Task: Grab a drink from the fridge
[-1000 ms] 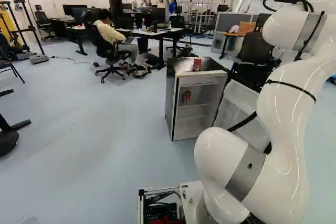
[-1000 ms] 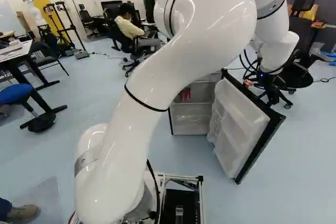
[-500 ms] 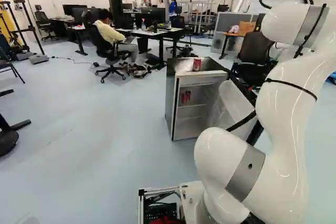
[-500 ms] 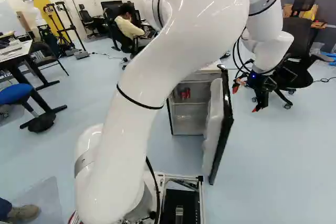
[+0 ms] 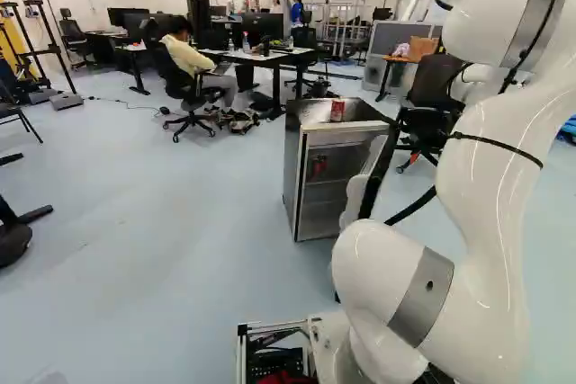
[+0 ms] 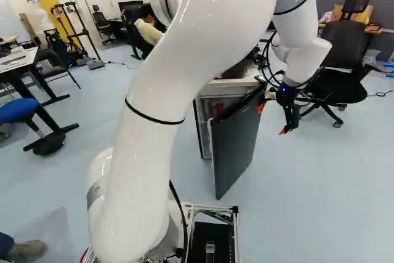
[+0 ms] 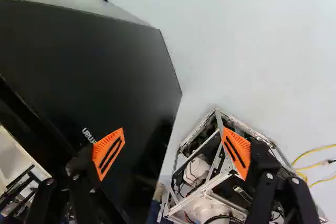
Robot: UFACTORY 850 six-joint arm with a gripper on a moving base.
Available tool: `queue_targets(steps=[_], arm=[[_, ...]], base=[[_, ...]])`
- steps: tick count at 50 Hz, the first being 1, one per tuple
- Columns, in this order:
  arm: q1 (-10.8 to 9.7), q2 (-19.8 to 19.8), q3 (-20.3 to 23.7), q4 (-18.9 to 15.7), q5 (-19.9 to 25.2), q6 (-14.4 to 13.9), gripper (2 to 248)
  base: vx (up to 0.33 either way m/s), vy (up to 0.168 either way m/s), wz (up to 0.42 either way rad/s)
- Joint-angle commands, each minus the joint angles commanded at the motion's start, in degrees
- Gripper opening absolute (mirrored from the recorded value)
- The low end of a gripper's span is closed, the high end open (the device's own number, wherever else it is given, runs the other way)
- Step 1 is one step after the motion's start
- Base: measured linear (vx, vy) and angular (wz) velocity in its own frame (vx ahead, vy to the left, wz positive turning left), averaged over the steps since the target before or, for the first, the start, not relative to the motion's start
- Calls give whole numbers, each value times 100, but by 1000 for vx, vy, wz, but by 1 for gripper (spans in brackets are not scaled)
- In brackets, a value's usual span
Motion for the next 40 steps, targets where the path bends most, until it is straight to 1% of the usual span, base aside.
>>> queue_targets(steps=[11, 18, 29, 40], arm=[[121, 168, 271, -15, 7, 0, 247], [203, 275, 441, -106, 41, 0, 247], [339, 440, 703, -363, 132, 0, 247], [482, 606, 962, -755, 294, 0, 247]], base=[[0, 0, 0], [0, 0, 0], [0, 0, 0], [0, 0, 0]])
